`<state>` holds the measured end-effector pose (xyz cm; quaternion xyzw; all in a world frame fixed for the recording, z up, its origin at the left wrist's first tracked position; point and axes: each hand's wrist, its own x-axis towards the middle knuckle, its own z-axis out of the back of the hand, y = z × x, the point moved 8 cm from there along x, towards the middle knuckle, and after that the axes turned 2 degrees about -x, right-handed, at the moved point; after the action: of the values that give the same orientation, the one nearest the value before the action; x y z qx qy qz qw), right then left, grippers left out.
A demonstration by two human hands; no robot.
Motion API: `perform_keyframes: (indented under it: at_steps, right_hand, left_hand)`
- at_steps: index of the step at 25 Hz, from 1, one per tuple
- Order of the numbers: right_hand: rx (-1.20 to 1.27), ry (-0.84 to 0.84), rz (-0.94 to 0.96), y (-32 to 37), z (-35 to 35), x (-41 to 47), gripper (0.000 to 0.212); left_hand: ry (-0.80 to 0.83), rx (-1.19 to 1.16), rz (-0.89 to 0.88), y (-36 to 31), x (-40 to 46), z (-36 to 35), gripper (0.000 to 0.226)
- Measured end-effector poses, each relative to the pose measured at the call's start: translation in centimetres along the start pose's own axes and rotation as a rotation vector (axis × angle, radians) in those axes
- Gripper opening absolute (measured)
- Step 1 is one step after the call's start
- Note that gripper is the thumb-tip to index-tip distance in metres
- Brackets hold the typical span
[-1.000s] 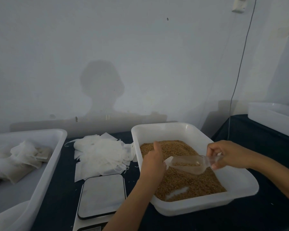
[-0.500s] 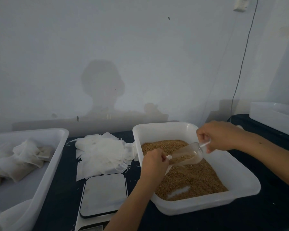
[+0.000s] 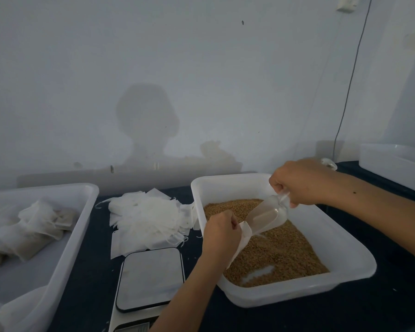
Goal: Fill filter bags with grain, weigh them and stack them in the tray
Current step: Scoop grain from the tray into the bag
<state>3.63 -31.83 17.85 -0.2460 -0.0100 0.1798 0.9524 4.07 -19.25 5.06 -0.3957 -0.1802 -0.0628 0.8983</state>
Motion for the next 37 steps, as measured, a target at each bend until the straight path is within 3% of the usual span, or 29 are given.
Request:
perform_keyframes:
  at_steps: [7, 10, 13, 22, 27, 30, 33, 37]
  right_hand:
    - [0.1, -0.048, -0.065, -3.4, -0.3, -0.5, 0.035]
    - [0.17, 0.058, -0.1, -4.3, -4.3, -0.8, 0.031]
    - [0.265, 0.12, -0.025, -1.4, -9.8, -0.3, 0.024]
    - [0.455, -0.143, 0.286, 4.6, -12.0, 0.9, 0.015]
    - [0.844, 0.042, 0.24, 2.4, -13.6, 0.2, 0.018]
    - [1.051, 0.052, 0.208, 0.0, -12.8, -0.8, 0.022]
    - [1.062, 0.015, 0.168, -2.4, -11.0, -1.7, 0.021]
    - [0.861, -0.086, 0.054, -4.3, -8.3, -1.9, 0.02]
  left_hand:
    - [-0.073, 0.036, -0.019, -0.4, -0.1, 0.9, 0.013]
    - [-0.136, 0.022, -0.007, -0.4, 0.0, 1.4, 0.015]
    - [-0.141, -0.005, 0.027, 0.0, 0.1, 1.3, 0.015]
    - [-0.107, 0.011, 0.043, 0.1, 0.0, 1.1, 0.013]
    - [-0.085, -0.012, 0.051, 0.5, 0.1, 0.8, 0.013]
    - [-0.067, -0.068, 0.085, 0.9, 0.1, 0.6, 0.015]
    - [-0.037, -0.067, 0.097, 1.1, 0.1, 0.3, 0.009]
    - [-0.017, -0.039, 0.075, 0.9, 0.2, 0.1, 0.01]
